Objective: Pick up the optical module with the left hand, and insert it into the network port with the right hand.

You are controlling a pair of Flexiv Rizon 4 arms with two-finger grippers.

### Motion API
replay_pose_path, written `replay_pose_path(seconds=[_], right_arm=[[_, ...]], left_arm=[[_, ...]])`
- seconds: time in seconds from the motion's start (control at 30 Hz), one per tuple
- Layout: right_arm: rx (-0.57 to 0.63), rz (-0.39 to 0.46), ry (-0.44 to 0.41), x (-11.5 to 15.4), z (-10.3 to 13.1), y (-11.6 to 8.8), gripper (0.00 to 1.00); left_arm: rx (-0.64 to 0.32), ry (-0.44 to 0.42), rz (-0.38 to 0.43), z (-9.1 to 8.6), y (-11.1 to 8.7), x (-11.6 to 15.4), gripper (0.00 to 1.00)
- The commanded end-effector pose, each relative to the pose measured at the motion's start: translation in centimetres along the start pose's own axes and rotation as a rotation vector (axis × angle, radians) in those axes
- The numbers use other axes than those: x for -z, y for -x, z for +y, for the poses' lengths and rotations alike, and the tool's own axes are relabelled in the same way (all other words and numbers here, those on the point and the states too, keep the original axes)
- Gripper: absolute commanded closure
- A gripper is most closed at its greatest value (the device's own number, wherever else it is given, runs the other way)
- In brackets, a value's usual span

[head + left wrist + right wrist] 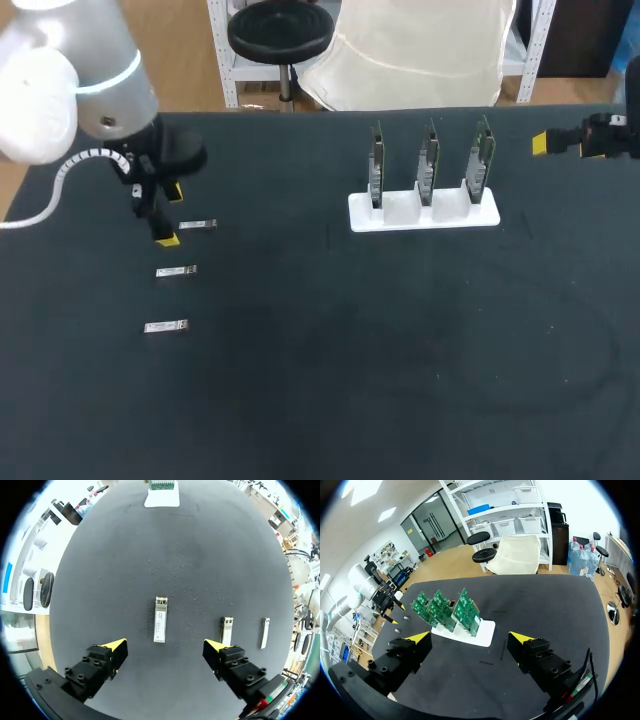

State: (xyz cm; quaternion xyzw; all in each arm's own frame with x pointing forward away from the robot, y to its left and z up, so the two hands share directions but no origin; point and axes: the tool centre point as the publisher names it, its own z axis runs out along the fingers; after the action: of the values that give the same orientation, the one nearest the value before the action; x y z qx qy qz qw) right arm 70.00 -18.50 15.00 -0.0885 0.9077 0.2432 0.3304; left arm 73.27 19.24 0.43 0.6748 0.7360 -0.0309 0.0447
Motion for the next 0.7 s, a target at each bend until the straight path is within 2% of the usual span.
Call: replay_pose_path(seconds=[0.03, 0.27, 0.7], right_arm=[[0.000, 0.000, 0.000, 0.0, 0.0, 0.0, 0.00], [0.000, 0.000, 0.000, 0.0, 0.0, 0.0, 0.00], [0.000, 0.000, 0.000, 0.0, 0.0, 0.0, 0.00]], left_arm=[[0.003, 0.007, 0.011, -0.2, 0.3, -0.3, 0.00], [0.008, 0.008, 0.009, 0.0, 0.9, -0.7, 0.00], [0.040, -0.002, 0.022, 0.4, 1.0, -1.5, 0.00]])
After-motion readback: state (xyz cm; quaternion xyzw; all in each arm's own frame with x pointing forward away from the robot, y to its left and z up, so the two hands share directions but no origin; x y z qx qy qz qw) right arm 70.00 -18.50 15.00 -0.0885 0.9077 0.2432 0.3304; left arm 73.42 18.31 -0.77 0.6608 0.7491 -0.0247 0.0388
